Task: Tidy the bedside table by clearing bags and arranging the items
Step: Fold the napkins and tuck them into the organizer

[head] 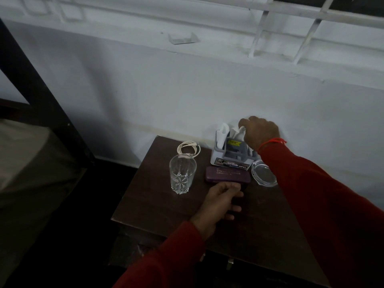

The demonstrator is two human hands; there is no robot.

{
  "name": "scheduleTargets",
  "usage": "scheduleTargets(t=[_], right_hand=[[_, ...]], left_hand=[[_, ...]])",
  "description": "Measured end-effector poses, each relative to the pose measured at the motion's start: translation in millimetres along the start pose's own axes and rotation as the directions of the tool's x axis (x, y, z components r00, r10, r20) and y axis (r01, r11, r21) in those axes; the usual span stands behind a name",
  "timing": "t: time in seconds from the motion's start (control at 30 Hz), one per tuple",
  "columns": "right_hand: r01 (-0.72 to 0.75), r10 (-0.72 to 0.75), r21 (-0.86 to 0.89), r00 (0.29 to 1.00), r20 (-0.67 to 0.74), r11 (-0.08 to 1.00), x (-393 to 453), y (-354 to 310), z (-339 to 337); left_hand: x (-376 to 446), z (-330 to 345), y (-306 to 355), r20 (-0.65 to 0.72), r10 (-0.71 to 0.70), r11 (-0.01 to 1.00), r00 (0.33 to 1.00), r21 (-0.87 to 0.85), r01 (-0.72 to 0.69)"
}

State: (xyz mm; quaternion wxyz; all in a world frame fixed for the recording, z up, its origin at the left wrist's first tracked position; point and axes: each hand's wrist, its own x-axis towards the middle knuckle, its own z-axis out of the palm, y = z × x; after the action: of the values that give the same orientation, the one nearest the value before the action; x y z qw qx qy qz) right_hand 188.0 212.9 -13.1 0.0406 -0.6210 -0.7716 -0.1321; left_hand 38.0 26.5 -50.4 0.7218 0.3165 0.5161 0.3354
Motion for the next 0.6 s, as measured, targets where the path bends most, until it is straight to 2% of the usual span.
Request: scheduleTargets(t=[0.07,0.13,0.23,0.37,0.47,0.6], right_hand=[[0.032,-0.033,-0.055,0.999,-0.010,0.998,-0.3,-1.4,0.5],[0.029,-0.027,-0.016,0.994,0.108,0.999,4.3,-3.8,0.5],[0.004,-0.022,0.058,0.949,0.314,0.998,9.2,-8.4,1.9],[0.016,-0.023,0.023,0.932,0.361,1.000,8.6,-11.7,3.0],[0.025,-0.022,-0.009,0.958,0.285,1.000,9.3,-12.6,-4.0],[-0.062,0.064,0.177,0.998,-0.007,0.982,7.7,-9.8,-10.1]], left_hand=[[-0.6,1.3,-0.6,0.005,0.000,1.000,1.000,0.007,0.000],[-0.9,2.0,-1.1,0.013,0.000,1.000,1.000,0.009,-0.001],[-0.7,1.2,-0.8,0.005,-0.003,1.000,1.000,0.006,0.003],[0.5,0.6,-1.4,0.000,0.003,1.000,1.000,0.008,-0.003],[0.1,0.7,-1.2,0.007,0.002,1.000,1.000,0.011,-0.002],[-1.3,1.5,0.7,0.004,0.001,1.000,1.000,0.008,-0.001]])
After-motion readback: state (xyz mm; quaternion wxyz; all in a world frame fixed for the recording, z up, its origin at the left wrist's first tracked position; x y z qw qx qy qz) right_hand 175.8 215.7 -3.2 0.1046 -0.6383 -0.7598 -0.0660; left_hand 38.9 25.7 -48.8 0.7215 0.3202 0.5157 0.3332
